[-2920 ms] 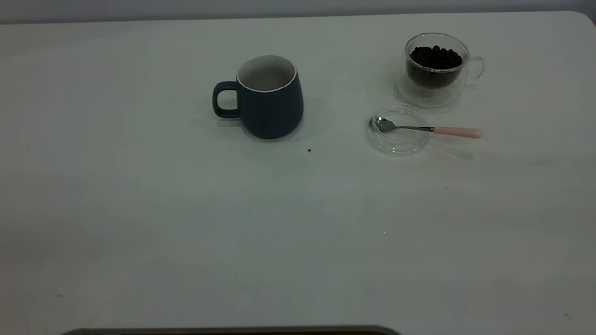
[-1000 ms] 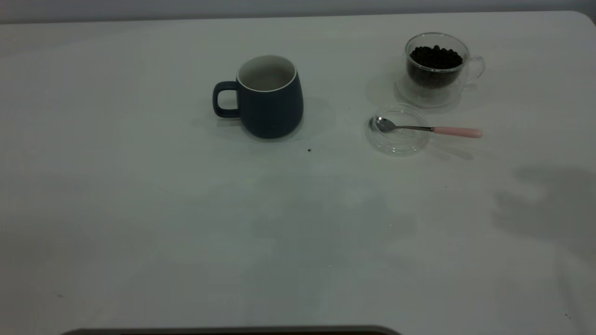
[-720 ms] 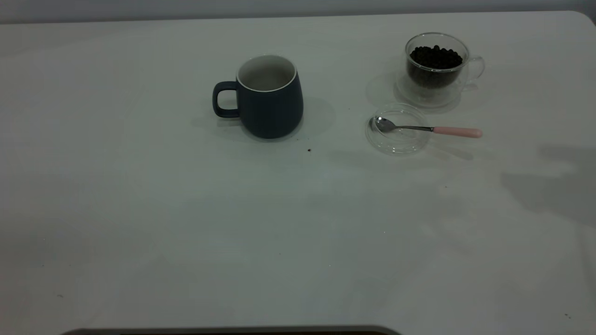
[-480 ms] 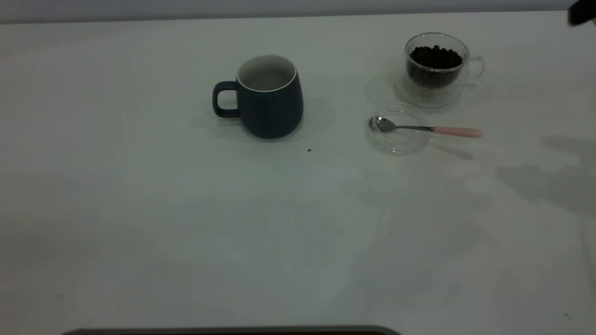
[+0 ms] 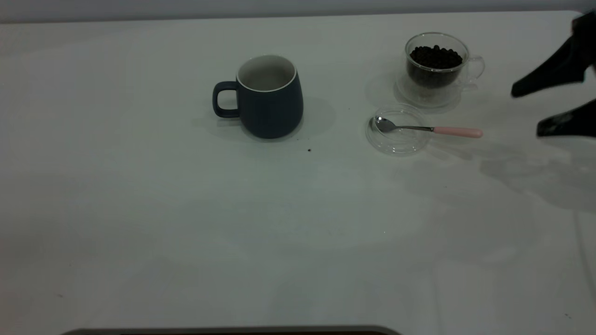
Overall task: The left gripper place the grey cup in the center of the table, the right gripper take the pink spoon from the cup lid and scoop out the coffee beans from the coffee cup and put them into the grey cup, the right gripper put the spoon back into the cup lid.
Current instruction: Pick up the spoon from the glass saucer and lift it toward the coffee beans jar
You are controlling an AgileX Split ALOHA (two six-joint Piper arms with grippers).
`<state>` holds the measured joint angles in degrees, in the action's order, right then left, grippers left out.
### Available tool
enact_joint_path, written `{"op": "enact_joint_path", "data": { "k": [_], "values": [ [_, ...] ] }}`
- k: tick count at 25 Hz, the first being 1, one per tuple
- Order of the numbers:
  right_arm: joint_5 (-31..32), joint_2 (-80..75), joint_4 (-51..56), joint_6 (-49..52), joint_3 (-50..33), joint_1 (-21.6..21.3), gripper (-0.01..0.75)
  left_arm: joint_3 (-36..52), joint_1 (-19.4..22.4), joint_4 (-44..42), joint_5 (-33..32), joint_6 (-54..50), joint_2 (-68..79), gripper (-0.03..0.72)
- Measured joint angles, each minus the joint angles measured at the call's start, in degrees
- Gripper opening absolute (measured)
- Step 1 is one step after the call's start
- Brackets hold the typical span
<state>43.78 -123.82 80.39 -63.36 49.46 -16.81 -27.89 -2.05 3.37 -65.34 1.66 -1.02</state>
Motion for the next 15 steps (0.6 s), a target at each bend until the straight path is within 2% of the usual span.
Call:
{"op": "enact_joint_path", "data": {
  "k": [5, 9, 15],
  "values": [
    [1.1, -7.9, 10.0, -9.3, 0.2, 0.0, 0.64, 0.0, 0.0, 0.0, 0.0, 0.0, 0.0, 0.569],
    [5.4, -13.8, 20.1, -19.9, 0.5, 0.0, 0.638, 0.0, 0.0, 0.0, 0.0, 0.1, 0.0, 0.569],
    [8.2, -19.4, 22.9, -23.3, 3.5, 0.6, 0.637, 0.0, 0.0, 0.0, 0.0, 0.1, 0.0, 0.569]
  ]
}}
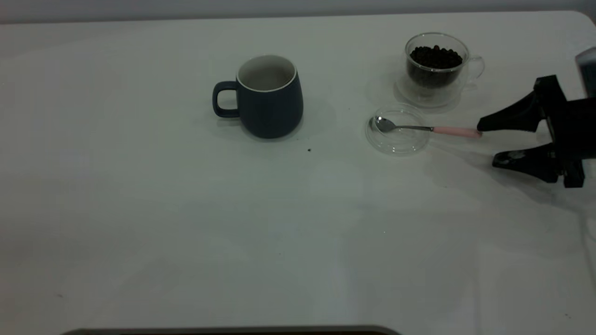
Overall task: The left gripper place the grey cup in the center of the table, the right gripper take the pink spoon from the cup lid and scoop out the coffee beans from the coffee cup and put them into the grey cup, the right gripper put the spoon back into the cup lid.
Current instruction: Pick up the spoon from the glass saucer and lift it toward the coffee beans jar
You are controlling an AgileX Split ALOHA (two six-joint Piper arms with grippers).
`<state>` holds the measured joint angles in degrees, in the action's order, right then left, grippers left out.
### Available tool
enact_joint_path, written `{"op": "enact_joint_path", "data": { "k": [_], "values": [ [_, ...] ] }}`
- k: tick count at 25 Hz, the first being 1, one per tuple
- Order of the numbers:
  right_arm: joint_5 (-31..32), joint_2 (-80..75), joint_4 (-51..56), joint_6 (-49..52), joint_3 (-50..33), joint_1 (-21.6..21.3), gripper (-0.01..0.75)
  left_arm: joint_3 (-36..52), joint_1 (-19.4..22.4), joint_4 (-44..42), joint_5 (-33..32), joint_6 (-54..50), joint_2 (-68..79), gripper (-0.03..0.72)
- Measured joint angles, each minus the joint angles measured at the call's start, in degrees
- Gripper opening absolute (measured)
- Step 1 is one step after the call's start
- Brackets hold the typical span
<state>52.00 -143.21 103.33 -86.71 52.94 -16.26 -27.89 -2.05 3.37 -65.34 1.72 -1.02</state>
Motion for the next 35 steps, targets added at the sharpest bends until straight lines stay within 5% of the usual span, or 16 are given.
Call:
{"op": "enact_joint_path", "data": {
  "k": [13, 22, 35],
  "values": [
    [1.2, -1.8, 0.0, 2.5, 5.8, 7.0, 0.621, 0.0, 0.0, 0.0, 0.0, 0.0, 0.0, 0.569],
    [1.1, -1.9, -0.1, 2.6, 6.1, 7.1, 0.518, 0.0, 0.0, 0.0, 0.0, 0.0, 0.0, 0.569],
    [2.6, -1.9, -0.1, 2.6, 6.1, 7.1, 0.485, 0.0, 0.0, 0.0, 0.0, -0.1, 0.0, 0.569]
  ]
}}
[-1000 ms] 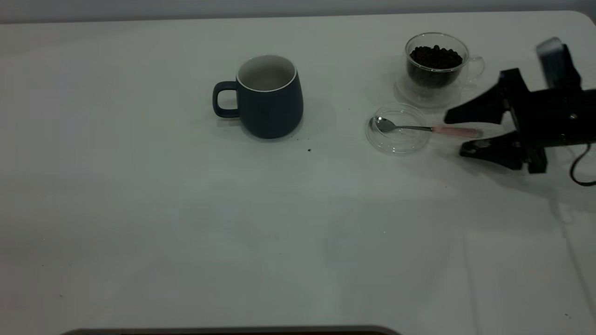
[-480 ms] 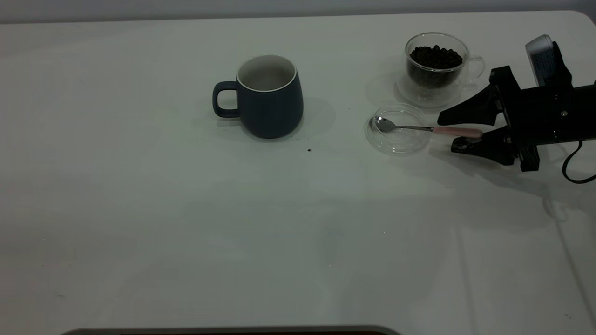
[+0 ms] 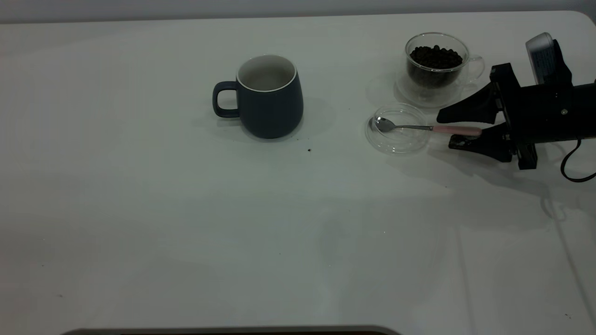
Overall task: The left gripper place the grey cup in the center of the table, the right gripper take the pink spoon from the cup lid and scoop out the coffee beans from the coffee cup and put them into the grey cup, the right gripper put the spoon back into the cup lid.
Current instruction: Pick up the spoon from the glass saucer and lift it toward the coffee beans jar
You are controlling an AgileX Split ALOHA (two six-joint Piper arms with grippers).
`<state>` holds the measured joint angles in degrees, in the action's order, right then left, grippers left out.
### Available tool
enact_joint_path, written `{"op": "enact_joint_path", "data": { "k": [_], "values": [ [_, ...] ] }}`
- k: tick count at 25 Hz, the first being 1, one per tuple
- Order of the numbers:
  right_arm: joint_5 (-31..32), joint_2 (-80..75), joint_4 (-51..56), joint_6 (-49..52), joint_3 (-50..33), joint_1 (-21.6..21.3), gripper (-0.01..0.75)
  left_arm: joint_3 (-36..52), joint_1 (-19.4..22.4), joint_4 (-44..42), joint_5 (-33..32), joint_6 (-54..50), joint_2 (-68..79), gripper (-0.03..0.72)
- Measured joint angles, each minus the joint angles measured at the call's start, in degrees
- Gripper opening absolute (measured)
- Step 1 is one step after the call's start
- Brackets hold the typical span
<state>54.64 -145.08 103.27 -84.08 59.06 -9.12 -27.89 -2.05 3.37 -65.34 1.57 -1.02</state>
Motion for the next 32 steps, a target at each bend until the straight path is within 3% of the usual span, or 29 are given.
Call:
{"op": "enact_joint_path", "data": {
  "k": [6, 14, 25, 32],
  "values": [
    [0.1, 0.0, -0.1, 0.0, 0.6, 0.0, 0.473, 0.0, 0.0, 0.0, 0.0, 0.0, 0.0, 0.569],
    [0.1, 0.0, -0.2, 0.0, 2.7, 0.0, 0.395, 0.0, 0.0, 0.0, 0.0, 0.0, 0.0, 0.569],
    [0.8, 0.0, -2.8, 0.2, 2.9, -0.3, 0.136, 0.0, 0.0, 0.0, 0.0, 0.1, 0.0, 0.569],
    [2.7, 0.5, -8.8, 1.4, 2.9, -2.7, 0.105, 0.0, 0.0, 0.0, 0.0, 0.1, 0.0, 0.569]
  ]
}}
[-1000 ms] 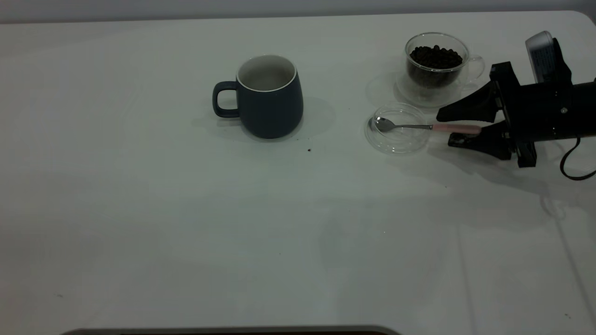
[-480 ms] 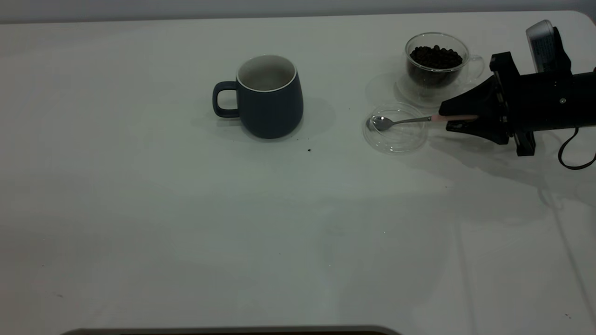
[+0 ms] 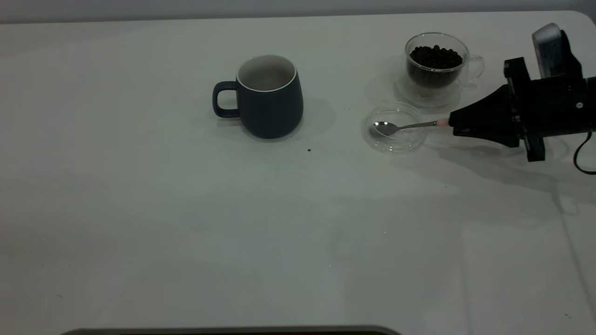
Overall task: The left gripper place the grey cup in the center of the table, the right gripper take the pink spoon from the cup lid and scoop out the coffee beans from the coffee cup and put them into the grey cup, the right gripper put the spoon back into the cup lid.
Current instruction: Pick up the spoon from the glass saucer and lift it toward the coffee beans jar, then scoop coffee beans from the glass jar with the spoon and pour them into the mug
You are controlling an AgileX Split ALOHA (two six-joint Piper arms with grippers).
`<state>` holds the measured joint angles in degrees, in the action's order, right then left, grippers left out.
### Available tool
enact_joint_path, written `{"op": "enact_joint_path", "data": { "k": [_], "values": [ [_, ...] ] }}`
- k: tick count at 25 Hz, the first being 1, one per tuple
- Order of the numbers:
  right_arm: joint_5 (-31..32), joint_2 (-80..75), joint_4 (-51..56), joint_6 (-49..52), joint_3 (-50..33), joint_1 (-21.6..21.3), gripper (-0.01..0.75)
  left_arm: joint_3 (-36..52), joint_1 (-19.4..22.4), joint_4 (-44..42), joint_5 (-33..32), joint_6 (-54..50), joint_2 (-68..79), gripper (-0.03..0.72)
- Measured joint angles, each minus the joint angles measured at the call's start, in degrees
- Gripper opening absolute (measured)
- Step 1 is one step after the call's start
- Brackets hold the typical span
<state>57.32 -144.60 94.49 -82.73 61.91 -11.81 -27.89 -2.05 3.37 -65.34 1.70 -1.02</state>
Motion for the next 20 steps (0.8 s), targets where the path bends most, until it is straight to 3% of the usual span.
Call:
{"op": "enact_joint_path", "data": {
  "k": [12, 20],
  "values": [
    [-0.1, 16.2, -7.6, 2.9, -1.2, -0.3, 0.105, 0.0, 0.0, 0.0, 0.0, 0.0, 0.0, 0.569],
    [-16.0, 27.1, -14.5, 5.7, 0.9, -0.3, 0.105, 0.0, 0.0, 0.0, 0.0, 0.0, 0.0, 0.569]
  ]
}}
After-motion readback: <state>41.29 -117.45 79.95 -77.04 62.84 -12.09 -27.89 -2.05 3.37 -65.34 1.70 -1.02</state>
